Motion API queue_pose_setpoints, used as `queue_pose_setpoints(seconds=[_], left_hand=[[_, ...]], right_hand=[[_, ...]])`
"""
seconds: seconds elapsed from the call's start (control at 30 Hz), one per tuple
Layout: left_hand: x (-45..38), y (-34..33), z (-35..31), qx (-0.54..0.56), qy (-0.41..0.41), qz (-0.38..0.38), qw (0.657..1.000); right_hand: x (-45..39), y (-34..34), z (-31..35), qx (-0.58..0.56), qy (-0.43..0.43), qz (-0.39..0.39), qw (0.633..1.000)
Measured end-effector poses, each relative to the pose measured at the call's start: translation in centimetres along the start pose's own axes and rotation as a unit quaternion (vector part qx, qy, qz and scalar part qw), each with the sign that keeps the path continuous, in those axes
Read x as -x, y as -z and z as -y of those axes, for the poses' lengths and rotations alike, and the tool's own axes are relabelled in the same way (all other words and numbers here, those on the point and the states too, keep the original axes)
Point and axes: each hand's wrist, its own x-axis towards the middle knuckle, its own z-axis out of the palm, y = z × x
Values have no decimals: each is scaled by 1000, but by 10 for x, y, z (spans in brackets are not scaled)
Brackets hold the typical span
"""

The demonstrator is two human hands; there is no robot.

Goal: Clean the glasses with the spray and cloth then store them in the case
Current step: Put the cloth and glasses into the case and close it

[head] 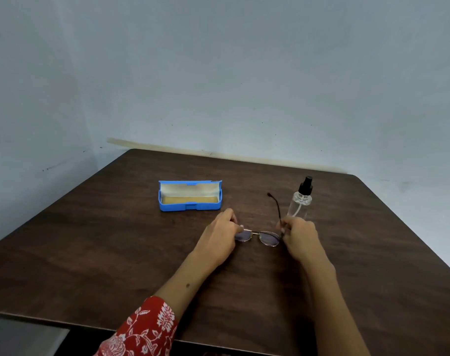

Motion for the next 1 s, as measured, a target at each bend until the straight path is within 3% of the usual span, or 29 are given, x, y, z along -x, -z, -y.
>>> queue_pose_setpoints(seconds=[0.27, 0.43, 1.0], left_hand=[[9, -1, 9, 127, 13, -70, 989], [10, 2, 12, 196, 59, -60, 977], [14, 0, 15, 112, 46, -72, 990]], right_hand=[[5, -3, 16, 128, 19, 32, 991], [7, -4, 19, 172, 27, 35, 984], [11, -8, 21, 147, -11, 15, 989]])
